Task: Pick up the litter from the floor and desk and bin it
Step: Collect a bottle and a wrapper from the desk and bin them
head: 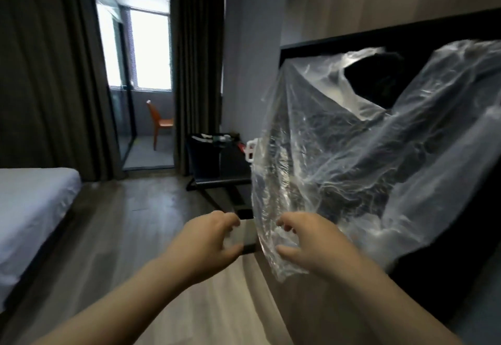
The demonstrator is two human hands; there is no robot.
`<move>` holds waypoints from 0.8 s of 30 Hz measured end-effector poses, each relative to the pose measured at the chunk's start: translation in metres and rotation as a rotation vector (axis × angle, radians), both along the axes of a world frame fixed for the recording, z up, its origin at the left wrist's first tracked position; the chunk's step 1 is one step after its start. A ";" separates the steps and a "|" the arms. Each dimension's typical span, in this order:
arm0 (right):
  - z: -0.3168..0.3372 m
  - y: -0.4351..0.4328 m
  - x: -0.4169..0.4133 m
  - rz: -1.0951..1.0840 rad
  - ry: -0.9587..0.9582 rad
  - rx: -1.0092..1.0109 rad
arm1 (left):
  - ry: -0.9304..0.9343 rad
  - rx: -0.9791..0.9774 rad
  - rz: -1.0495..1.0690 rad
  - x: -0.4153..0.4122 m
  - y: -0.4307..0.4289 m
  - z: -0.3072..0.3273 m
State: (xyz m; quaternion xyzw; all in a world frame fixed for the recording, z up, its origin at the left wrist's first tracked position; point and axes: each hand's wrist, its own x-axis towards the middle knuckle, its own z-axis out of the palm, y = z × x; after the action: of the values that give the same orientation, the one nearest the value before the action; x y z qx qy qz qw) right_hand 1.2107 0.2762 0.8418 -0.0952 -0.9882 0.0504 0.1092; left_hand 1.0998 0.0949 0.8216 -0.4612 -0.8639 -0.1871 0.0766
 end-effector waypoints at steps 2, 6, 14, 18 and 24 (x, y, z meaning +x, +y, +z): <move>0.001 -0.001 -0.044 0.057 0.021 -0.015 | 0.000 -0.010 0.073 -0.037 -0.008 0.006; 0.013 0.011 -0.130 0.146 0.051 -0.019 | 0.036 -0.012 0.188 -0.107 -0.005 0.025; 0.017 0.047 -0.278 0.266 0.077 -0.049 | -0.023 0.064 0.294 -0.232 0.014 0.028; 0.006 0.052 -0.349 0.296 0.045 -0.055 | -0.046 0.059 0.324 -0.299 0.016 0.014; -0.003 0.052 -0.465 0.285 0.032 -0.071 | -0.050 0.058 0.326 -0.420 0.012 0.003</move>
State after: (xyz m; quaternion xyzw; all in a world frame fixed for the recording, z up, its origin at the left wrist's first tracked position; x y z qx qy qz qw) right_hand 0.7453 0.3284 0.8387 0.0432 -0.9874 0.1017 0.1132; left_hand 0.6795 0.1070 0.8247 -0.3077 -0.9232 -0.2085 0.0978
